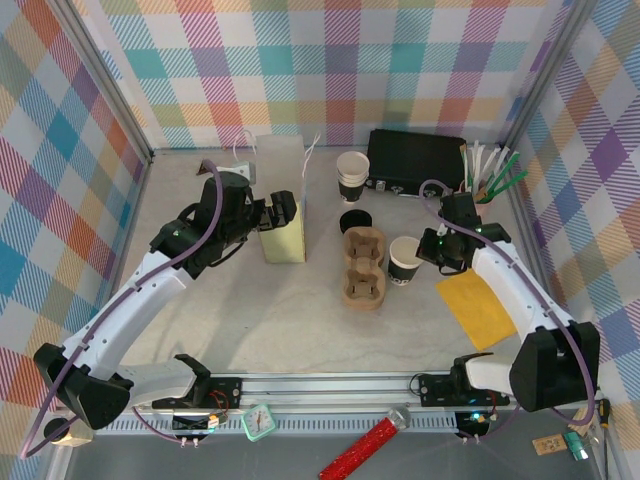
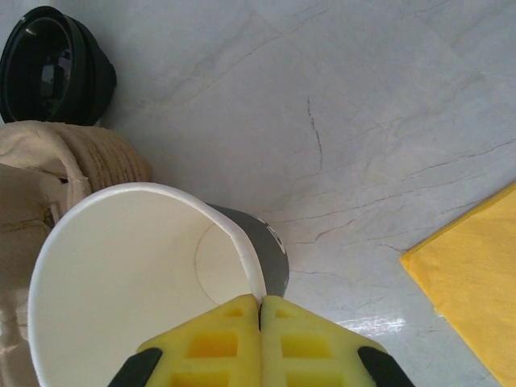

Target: Pack the takeout coffee

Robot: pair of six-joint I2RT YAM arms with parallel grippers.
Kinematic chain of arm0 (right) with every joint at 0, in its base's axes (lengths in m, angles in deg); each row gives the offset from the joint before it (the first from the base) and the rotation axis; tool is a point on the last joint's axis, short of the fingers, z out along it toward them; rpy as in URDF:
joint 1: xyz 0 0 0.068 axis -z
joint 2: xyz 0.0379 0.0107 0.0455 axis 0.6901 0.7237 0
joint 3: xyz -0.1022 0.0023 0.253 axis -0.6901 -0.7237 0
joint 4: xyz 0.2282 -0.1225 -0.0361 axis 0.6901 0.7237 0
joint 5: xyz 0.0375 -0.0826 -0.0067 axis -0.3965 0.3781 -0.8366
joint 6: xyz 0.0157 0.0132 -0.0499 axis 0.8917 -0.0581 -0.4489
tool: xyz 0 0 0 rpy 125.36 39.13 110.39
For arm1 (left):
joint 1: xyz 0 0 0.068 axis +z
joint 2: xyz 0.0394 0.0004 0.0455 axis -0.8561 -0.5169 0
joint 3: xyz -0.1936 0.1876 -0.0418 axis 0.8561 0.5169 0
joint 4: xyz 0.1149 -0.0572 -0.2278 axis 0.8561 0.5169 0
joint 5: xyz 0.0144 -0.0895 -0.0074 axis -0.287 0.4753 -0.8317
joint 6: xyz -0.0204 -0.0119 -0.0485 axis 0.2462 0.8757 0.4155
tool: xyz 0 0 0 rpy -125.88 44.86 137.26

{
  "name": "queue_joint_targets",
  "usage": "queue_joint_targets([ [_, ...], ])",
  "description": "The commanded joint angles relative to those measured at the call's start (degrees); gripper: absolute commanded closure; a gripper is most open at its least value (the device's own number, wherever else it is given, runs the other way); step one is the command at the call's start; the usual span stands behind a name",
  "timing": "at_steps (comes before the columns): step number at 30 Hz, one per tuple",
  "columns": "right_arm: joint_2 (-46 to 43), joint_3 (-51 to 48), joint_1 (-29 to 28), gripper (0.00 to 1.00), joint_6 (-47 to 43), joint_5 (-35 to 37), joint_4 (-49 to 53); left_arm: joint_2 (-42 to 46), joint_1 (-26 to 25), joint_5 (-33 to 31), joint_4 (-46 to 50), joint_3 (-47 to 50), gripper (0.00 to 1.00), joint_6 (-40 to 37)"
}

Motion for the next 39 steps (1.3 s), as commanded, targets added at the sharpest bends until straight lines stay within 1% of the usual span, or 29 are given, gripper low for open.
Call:
queue_joint_targets([
  [1, -0.6, -1.4, -0.1, 1.0, -1.9, 1.5, -2.8, 0.1, -0.9, -1.4, 1.6, -2.0, 0.0, 0.1],
  [6, 0.2, -2.6, 0.0, 1.0, -2.2, 1.7, -3.3, 0.3, -1.3, -2.1, 2.1, -2.0, 0.0, 0.0],
  [7, 0.1, -2.8, -0.1, 0.97, -2.3, 1.7, -3.5, 0.4, -1.4, -2.2, 2.2, -1.9, 0.0, 0.0],
  [8, -0.1, -2.8, -0.1, 0.83, -2.3, 1.6, -3.4, 0.5, -1.4, -2.3, 2.3, -1.9, 0.0, 0.0],
  [10, -0.7, -2.4, -0.1, 0.77, -2.7, 0.7, -2.9, 0.7, -1.4, -2.5, 2.5, -1.8, 0.0, 0.0],
  [12, -1.6, -1.7, -0.1, 0.6, -3.0, 0.5, -2.2, 0.9, -1.4, -2.7, 2.4, -1.6, 0.0, 0.0],
  [15, -1.8, 1.6, -0.1, 0.56, -4.3, 0.4, 0.2, 0.9, -1.4, -3.1, 2.3, -1.3, 0.0, 0.1],
  [19, 0.7, 7.7, -0.1, 0.55, -6.0, -1.5, 2.1, 1.2, -1.4, -4.0, 2.1, -0.4, 0.0, 0.4],
  [21, 3.4, 11.7, -0.2, 0.54, -6.6, -2.9, 2.8, 1.5, -1.4, -5.2, 2.7, -0.1, 0.0, 0.6],
  [25, 10.4, 19.3, -0.6, 0.55, -7.7, -5.2, 3.7, 2.7, -1.4, -7.1, 3.6, 0.7, 0.0, 0.7],
  [32, 28.2, 35.6, -3.6, 0.61, -9.1, -7.7, 7.9, 5.3, -1.4, -9.3, 5.1, 1.9, 0.0, 0.6],
  [37, 41.0, 46.6, -6.2, 0.62, -8.4, -9.5, 12.1, 6.8, -1.4, -10.7, 6.8, 2.5, 0.0, 0.5],
  [39, 45.7, 50.7, -7.2, 0.66, -8.3, -9.9, 13.6, 7.4, -1.4, -11.4, 7.3, 2.8, 0.0, 0.4],
])
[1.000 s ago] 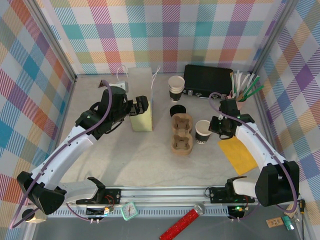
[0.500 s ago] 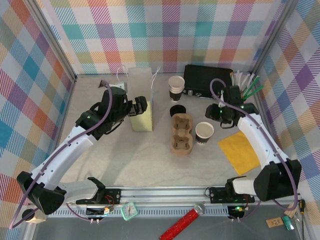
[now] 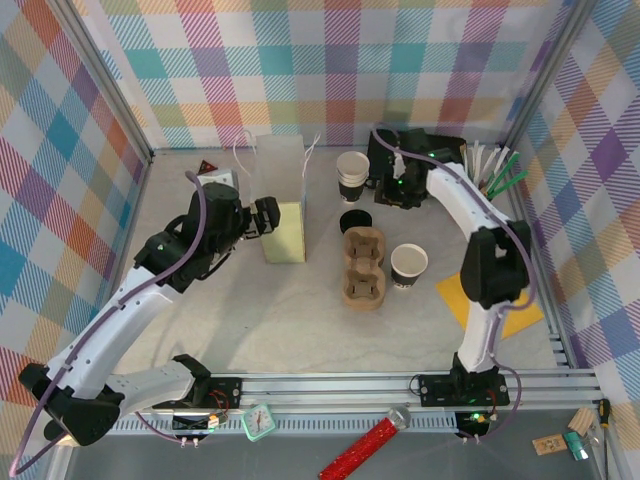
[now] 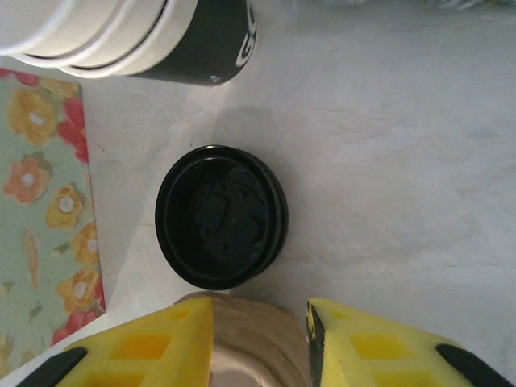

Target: Pack the takeout coffee

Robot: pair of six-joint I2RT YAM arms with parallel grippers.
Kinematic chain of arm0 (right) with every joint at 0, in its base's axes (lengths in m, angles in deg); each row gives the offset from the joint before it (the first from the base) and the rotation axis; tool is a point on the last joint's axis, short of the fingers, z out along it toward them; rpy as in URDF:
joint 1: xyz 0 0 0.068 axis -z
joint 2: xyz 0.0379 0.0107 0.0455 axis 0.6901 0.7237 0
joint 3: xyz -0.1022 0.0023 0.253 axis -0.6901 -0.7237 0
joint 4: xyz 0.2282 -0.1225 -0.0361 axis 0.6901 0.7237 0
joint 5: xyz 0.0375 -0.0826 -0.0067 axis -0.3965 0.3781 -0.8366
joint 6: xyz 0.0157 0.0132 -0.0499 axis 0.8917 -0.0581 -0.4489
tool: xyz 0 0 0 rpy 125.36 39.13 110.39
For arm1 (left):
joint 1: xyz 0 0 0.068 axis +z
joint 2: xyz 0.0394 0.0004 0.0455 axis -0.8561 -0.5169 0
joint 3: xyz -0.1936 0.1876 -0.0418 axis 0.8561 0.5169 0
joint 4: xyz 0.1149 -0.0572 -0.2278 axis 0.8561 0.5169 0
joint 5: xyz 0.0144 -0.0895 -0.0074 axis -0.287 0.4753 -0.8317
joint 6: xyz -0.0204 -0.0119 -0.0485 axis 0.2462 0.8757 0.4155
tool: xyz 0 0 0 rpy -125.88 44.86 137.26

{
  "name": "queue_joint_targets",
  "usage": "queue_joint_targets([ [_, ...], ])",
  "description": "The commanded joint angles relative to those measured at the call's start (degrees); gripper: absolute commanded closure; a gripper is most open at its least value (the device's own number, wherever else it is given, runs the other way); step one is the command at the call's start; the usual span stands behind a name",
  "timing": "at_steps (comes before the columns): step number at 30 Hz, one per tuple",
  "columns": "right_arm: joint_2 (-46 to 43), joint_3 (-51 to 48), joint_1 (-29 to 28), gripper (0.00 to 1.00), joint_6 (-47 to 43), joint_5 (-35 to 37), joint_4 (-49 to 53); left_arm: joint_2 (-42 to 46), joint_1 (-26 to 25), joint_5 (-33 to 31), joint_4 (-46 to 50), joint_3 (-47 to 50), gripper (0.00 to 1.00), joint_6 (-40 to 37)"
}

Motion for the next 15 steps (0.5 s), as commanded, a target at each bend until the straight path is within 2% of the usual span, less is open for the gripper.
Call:
queue_joint_targets([
  [1, 5.9, 6.3, -1.8, 0.67, -0.2, -2.5, 5.4, 1.8, -0.5, -2.4, 2.5, 1.0, 0.0, 0.0],
  [7, 14.4, 12.3, -2.7, 0.67, 1.5, -3.2, 6.8, 3.3, -0.4, -3.3, 3.1, 2.0, 0.0, -0.1],
  [15, 20.3, 17.2, -4.1, 0.63, 1.4, -3.1, 8.3, 3.2, -0.4, -3.9, 2.9, 2.2, 0.0, -0.5],
])
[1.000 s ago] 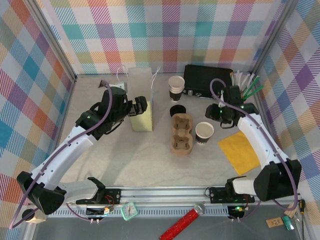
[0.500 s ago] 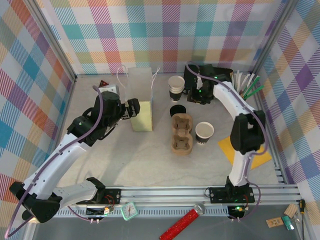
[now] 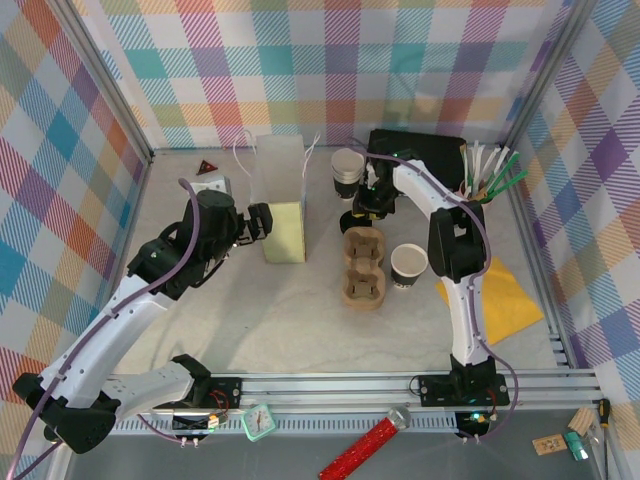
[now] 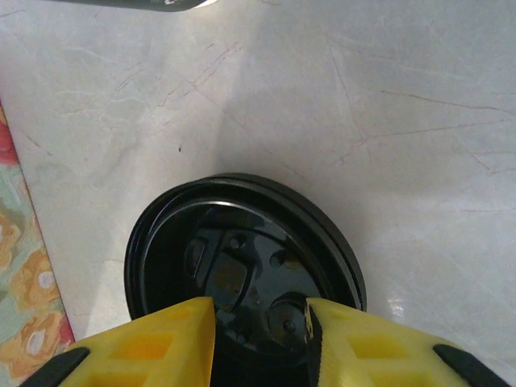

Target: Pack the takeout coffee

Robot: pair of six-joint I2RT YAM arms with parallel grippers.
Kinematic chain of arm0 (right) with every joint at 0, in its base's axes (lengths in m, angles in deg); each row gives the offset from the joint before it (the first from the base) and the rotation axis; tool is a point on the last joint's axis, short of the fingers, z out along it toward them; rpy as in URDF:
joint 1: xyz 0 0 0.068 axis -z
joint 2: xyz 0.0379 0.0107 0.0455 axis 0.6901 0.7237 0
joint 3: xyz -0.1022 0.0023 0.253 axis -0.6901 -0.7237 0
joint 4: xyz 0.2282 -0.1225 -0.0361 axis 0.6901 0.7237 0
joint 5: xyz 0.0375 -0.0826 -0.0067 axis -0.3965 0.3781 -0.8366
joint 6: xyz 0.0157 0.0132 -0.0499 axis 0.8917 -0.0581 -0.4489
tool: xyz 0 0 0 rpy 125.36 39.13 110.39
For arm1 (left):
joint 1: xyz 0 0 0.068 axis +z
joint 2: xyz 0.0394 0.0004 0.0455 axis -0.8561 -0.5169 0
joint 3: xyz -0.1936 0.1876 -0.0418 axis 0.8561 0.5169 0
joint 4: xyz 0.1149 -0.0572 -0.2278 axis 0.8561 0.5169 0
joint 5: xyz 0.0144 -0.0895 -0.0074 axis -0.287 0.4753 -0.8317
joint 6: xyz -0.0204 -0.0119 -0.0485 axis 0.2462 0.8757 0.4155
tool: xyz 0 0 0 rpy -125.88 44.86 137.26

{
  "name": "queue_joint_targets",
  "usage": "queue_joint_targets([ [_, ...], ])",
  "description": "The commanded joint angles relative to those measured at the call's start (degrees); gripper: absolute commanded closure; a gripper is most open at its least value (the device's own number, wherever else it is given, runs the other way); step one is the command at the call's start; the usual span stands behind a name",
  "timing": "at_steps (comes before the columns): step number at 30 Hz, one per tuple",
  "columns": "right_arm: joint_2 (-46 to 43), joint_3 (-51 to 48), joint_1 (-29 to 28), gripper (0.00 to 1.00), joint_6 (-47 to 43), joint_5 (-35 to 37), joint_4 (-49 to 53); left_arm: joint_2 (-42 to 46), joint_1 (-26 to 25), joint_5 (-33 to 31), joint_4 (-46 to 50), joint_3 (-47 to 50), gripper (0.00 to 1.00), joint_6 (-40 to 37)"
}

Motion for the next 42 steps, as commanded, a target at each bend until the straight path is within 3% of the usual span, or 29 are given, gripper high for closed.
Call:
queue_joint_targets([
  [1, 2.3, 3.4, -0.7, 0.62, 0.7, -0.4, 2.7, 0.7, -0.5, -1.6, 0.7, 0.6, 0.0, -0.5],
  [11, 3.8, 3.2, -1.0, 0.64, 1.1, 1.8, 3.2, 0.5, -0.5, -1.8, 0.7, 0.5, 0.0, -0.7],
  [27, -5.3, 0.6, -1.1, 0.59, 0.8, 6.9, 2.5, 0.1, -0.5, -1.3, 0.1, 1.1, 0.0, -0.9],
  [38, -3.8, -2.3, -0.1, 0.59, 0.7, 10.0, 0.5, -0.2, -0.4, -1.1, 0.5, 0.7, 0.0, -1.4],
  [42, -3.3, -3.0, 1.2, 0.6, 1.4, 8.0, -0.5, -0.2, -0.4, -1.4, 0.5, 0.7, 0.0, -1.5],
])
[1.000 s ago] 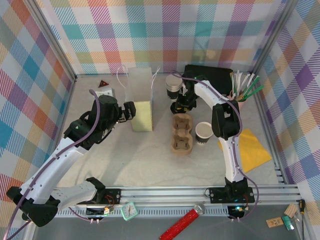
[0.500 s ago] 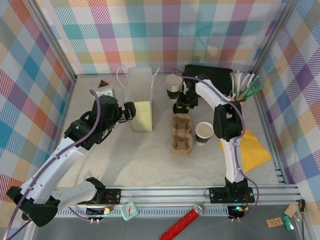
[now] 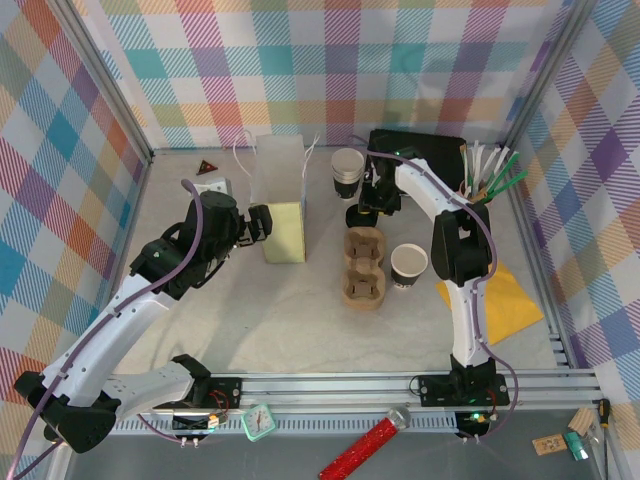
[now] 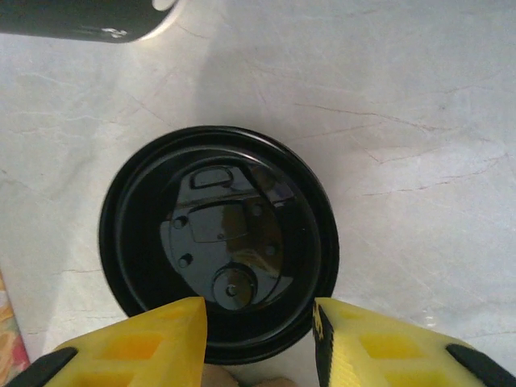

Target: Pack the takeout coffee

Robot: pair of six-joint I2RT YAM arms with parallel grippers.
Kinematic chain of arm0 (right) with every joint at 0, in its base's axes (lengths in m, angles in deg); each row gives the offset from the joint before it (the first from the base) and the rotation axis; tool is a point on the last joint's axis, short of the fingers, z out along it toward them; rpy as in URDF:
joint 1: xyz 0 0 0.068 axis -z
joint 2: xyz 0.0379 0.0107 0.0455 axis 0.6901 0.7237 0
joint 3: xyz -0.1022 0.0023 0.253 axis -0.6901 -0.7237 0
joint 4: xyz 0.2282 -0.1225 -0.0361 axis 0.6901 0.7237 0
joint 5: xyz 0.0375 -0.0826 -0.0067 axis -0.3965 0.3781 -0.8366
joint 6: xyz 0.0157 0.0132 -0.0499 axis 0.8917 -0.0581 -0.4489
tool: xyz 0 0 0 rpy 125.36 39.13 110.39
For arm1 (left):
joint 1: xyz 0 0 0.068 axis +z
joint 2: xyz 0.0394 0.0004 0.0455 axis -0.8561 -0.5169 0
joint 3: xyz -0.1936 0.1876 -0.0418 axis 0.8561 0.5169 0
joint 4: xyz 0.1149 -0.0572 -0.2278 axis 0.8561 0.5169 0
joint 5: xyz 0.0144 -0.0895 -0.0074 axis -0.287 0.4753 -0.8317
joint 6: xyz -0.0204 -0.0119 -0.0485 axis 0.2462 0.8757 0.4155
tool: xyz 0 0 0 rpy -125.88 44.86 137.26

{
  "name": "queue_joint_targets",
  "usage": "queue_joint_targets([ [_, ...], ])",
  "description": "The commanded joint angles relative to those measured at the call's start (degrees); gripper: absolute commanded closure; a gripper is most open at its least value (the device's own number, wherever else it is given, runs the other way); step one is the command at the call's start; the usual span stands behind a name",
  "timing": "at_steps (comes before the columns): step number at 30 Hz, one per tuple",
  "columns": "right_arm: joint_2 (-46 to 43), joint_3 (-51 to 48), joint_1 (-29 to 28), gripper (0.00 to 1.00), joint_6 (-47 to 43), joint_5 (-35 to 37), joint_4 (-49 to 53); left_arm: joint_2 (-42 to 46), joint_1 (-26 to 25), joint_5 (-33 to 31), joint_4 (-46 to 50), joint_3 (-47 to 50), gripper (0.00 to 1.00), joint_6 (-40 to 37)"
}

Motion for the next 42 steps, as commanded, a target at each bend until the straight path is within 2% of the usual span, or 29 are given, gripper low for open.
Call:
queue_joint_targets([
  [1, 0.9, -0.7, 1.1, 0.6, 0.7, -1.8, -1.2, 0.0, -0.5, -0.5, 0.5, -0.2, 0.0, -1.0],
  [6, 3.0, -0.1, 1.1, 0.6, 0.3, -5.5, -1.7, -0.4, -0.4, -0.7, 0.4, -0.6, 0.0, -1.2],
  [15, 4.3, -0.9, 1.7, 0.64, 1.3, -4.1, -2.4, -0.7, -0.5, -0.9, 1.0, -1.3, 0.0, -1.3],
  [17, 4.3, -0.8, 1.7, 0.75, 1.2, -4.3, -2.5, -0.8, -0.4, -1.0, 1.0, -1.2, 0.0, -1.4],
  [20, 3.7, -0.6, 1.8, 0.77, 1.2, -4.3, -2.5, -0.7, -0.5, -1.0, 0.9, -1.3, 0.0, -1.4],
  [24, 2.7, -0.2, 1.7, 0.92, 0.6, -3.6, -2.2, -0.9, -0.5, -0.9, 0.7, -1.1, 0.0, -1.4],
  [29, 0.4, 0.1, 1.7, 1.0, 0.6, -2.6, -1.6, -1.0, -0.5, -0.7, 0.6, -1.1, 0.0, -1.3],
  [42, -2.3, 1.3, 1.8, 1.0, 0.3, -1.5, -1.1, -2.0, -0.5, 0.0, -0.6, -2.0, 0.0, -1.5],
])
